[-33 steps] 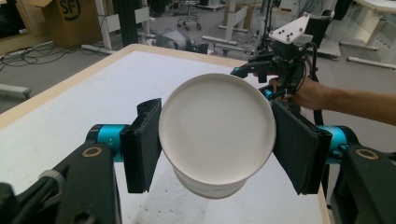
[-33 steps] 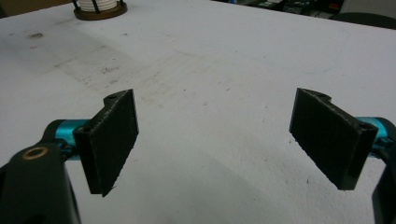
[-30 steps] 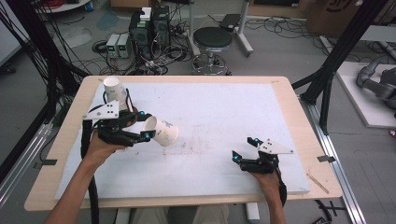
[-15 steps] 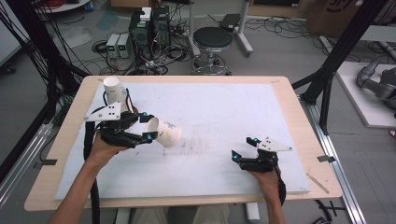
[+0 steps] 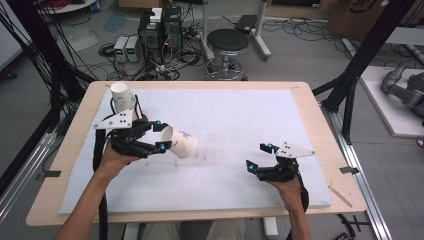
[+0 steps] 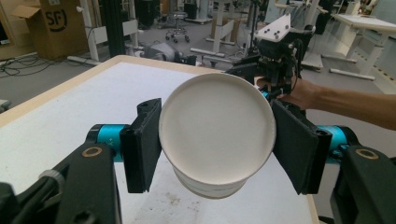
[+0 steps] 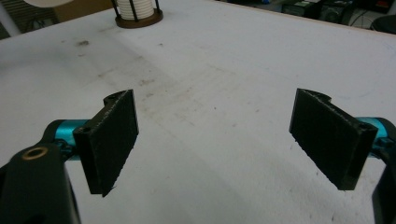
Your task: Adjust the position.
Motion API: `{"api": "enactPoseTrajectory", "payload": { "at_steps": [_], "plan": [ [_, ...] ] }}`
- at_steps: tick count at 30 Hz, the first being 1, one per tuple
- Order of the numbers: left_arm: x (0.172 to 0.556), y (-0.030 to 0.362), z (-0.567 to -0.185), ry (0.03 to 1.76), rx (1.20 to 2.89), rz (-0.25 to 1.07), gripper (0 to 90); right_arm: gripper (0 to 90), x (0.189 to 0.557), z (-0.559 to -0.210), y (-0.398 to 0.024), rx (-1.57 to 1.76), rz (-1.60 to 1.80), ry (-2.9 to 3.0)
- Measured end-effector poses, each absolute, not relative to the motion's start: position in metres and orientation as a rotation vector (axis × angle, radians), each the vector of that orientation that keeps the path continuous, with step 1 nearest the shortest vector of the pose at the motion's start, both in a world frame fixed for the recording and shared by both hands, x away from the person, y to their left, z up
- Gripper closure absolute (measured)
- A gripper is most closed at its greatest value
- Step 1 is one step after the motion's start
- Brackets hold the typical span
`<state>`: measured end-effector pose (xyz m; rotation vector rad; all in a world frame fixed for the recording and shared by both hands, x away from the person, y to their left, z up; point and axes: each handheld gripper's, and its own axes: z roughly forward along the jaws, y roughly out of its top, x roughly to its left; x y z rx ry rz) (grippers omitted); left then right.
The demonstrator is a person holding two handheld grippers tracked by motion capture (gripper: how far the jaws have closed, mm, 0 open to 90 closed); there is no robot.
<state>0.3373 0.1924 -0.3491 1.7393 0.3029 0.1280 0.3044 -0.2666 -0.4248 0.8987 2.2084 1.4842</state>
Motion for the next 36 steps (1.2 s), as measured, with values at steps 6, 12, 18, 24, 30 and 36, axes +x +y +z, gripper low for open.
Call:
{"api": "enactPoseTrajectory", "payload": {
  "at_steps": [6,12,18,24,30,36],
  "plan": [
    [0.339,0.188,-0.351,0.293,1.726,0.115,36.7,15.7,0.312,-0.406,-0.268,0.823,1.543,2.258],
    [0.341,0.184,-0.352,0.285,1.716,0.103,36.7,15.7,0.318,-0.39,-0.264,0.733,1.564,2.329],
    [0.342,0.181,-0.353,0.272,1.717,0.089,36.7,15.7,0.324,-0.377,-0.255,0.639,1.59,2.386],
    [0.343,0.177,-0.353,0.258,1.715,0.074,36.7,15.7,0.33,-0.364,-0.247,0.585,1.573,2.429],
    [0.342,0.171,-0.353,0.247,1.711,0.062,36.7,15.7,0.334,-0.353,-0.24,0.525,1.58,2.474],
    [0.342,0.163,-0.354,0.23,1.713,0.048,36.7,15.8,0.338,-0.349,-0.233,0.477,1.584,2.486]
  ]
}}
